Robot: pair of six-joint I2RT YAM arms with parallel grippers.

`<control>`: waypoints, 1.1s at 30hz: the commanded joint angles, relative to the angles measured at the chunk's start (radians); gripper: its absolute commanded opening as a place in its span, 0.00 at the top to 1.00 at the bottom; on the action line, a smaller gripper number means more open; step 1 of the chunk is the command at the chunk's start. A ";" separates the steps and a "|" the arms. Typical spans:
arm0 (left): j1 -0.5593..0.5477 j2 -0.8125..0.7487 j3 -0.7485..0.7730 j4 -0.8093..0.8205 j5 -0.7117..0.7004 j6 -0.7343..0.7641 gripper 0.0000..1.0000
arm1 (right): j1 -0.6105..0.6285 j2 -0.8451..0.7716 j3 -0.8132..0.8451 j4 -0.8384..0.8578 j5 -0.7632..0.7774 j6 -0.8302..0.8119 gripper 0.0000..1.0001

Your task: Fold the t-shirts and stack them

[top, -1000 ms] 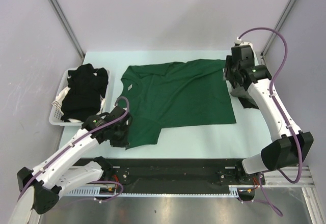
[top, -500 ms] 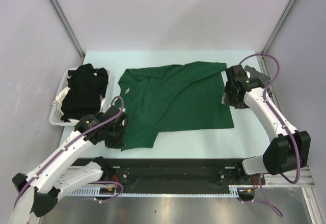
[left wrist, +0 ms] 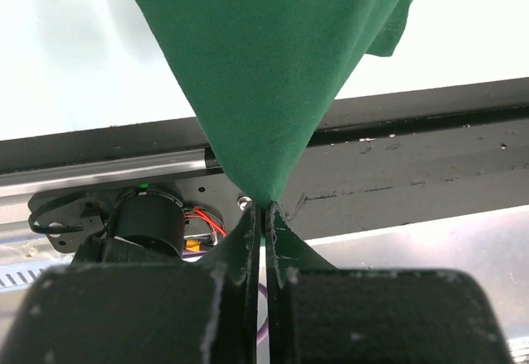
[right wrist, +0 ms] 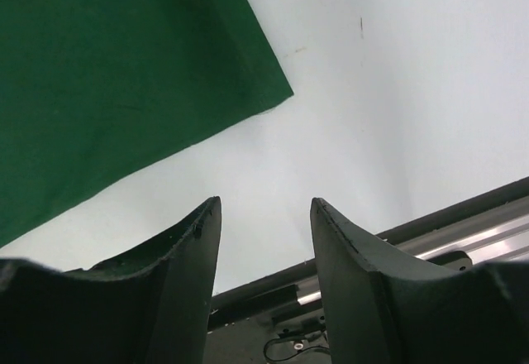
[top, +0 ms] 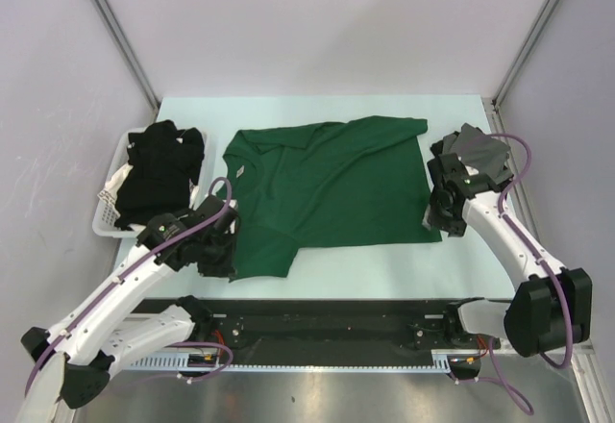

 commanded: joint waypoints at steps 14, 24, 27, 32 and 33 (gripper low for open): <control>-0.001 -0.019 0.088 -0.138 0.015 0.003 1.00 | -0.012 -0.086 -0.189 0.194 0.085 0.038 0.47; -0.001 -0.056 0.083 -0.138 0.067 -0.046 1.00 | -0.021 -0.076 -0.249 0.257 0.076 0.078 0.47; -0.001 -0.047 0.093 -0.138 0.067 -0.051 1.00 | -0.028 -0.075 -0.266 0.277 0.072 0.078 0.47; -0.001 -0.030 0.103 -0.130 0.069 -0.049 1.00 | -0.032 -0.060 -0.282 0.312 0.068 0.081 0.48; -0.001 -0.027 0.105 -0.127 0.069 -0.049 1.00 | -0.032 -0.056 -0.285 0.317 0.068 0.076 0.48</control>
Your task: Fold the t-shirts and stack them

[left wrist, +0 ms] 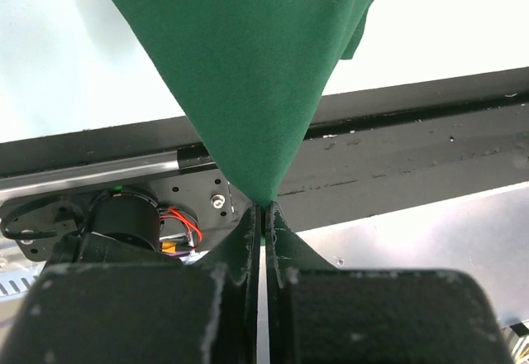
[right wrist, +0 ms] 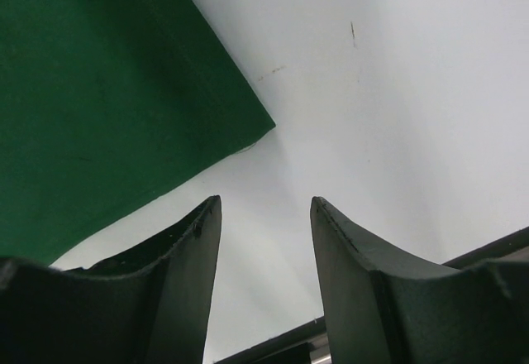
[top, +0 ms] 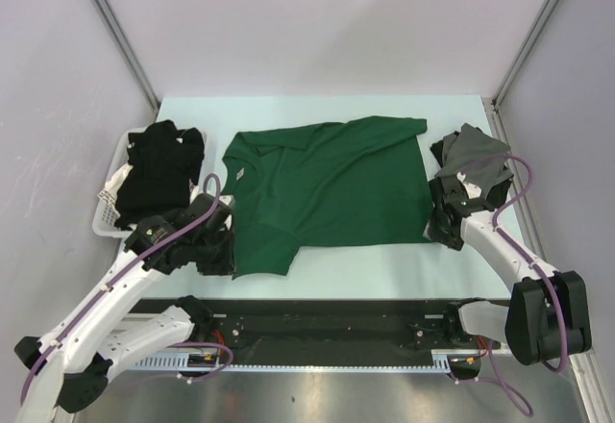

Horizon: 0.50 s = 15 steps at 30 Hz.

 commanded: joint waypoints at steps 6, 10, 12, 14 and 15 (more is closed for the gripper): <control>-0.001 0.020 0.050 -0.118 0.031 -0.012 1.00 | -0.004 0.041 -0.007 0.101 0.027 0.007 0.50; 0.001 0.026 0.058 -0.119 0.032 -0.009 1.00 | -0.007 0.066 -0.007 0.109 0.039 0.007 0.50; -0.001 0.025 0.059 -0.122 0.032 -0.010 1.00 | -0.007 0.071 -0.009 0.107 0.050 0.006 0.50; -0.001 0.022 0.056 -0.133 0.031 -0.010 1.00 | -0.007 0.075 -0.009 0.106 0.068 0.004 0.50; -0.001 0.020 0.053 -0.133 0.032 -0.010 1.00 | -0.010 0.078 -0.009 0.106 0.074 0.003 0.50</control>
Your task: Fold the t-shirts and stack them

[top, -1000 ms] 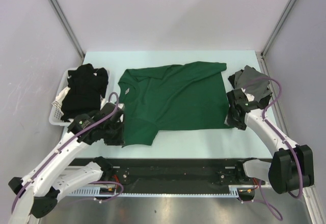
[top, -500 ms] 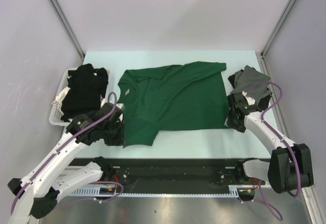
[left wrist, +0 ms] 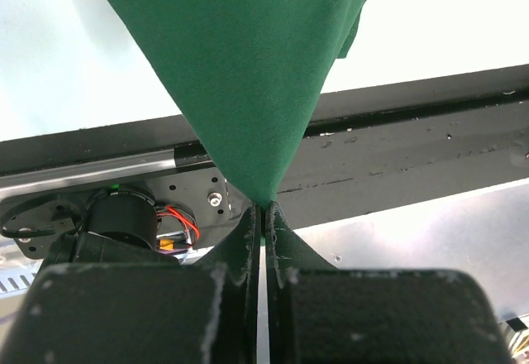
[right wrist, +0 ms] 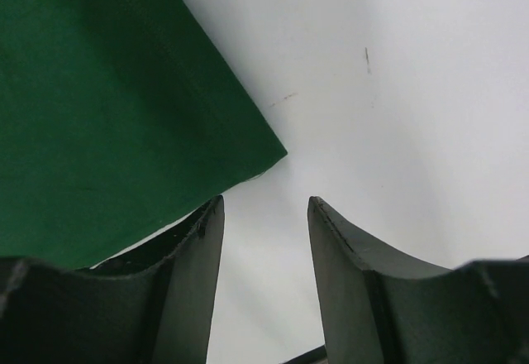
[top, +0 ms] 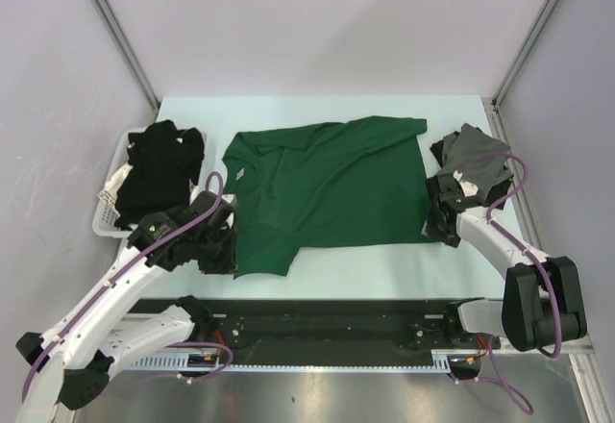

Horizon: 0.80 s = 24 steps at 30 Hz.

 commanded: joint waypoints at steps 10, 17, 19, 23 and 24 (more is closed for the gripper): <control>-0.001 -0.006 0.043 -0.132 0.029 -0.009 1.00 | -0.026 0.064 -0.002 0.074 0.061 -0.009 0.50; -0.001 -0.002 0.054 -0.130 0.034 -0.012 1.00 | -0.035 0.086 -0.002 0.103 0.041 -0.010 0.51; -0.001 0.000 0.054 -0.132 0.035 -0.014 1.00 | -0.040 0.095 -0.001 0.101 0.036 -0.009 0.52; -0.001 0.007 0.066 -0.130 0.037 -0.011 1.00 | -0.041 0.106 -0.002 0.103 0.028 -0.010 0.54; -0.001 0.009 0.069 -0.130 0.037 -0.011 1.00 | -0.041 0.110 -0.002 0.101 0.025 -0.009 0.54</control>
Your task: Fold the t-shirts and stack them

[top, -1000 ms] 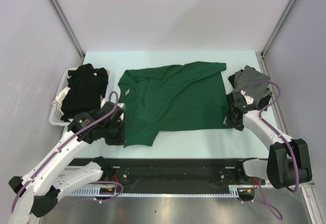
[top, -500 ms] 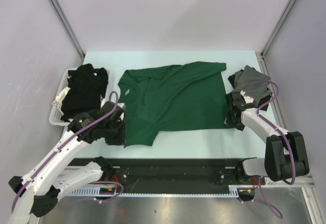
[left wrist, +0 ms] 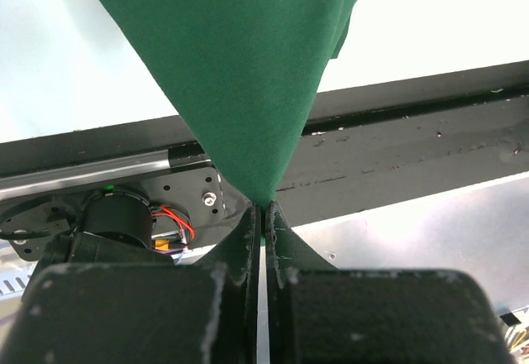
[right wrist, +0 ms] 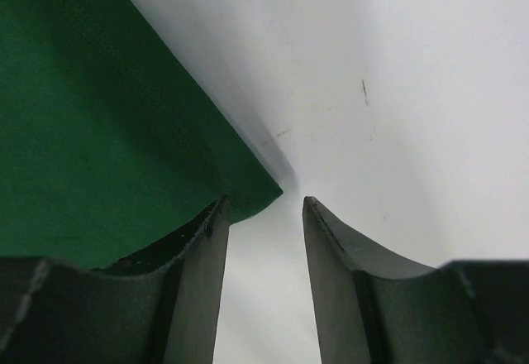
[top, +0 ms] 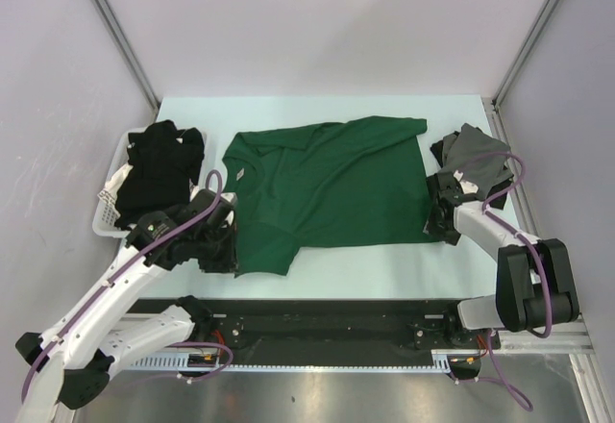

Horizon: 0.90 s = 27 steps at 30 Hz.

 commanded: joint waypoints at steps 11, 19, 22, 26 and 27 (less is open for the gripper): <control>-0.001 0.011 0.064 -0.130 0.034 -0.019 1.00 | -0.010 0.062 -0.006 0.037 -0.020 0.003 0.64; -0.001 0.020 0.070 -0.130 0.024 -0.024 1.00 | -0.015 0.056 -0.006 0.044 -0.035 -0.009 0.83; -0.001 0.021 0.081 -0.130 0.011 -0.030 1.00 | -0.015 0.032 -0.006 0.043 -0.039 -0.022 0.89; -0.001 0.026 0.114 -0.130 -0.013 -0.045 1.00 | -0.021 -0.014 -0.004 0.027 -0.038 -0.035 0.94; -0.001 0.026 0.121 -0.131 -0.016 -0.050 1.00 | -0.024 -0.022 -0.004 0.021 -0.039 -0.038 0.95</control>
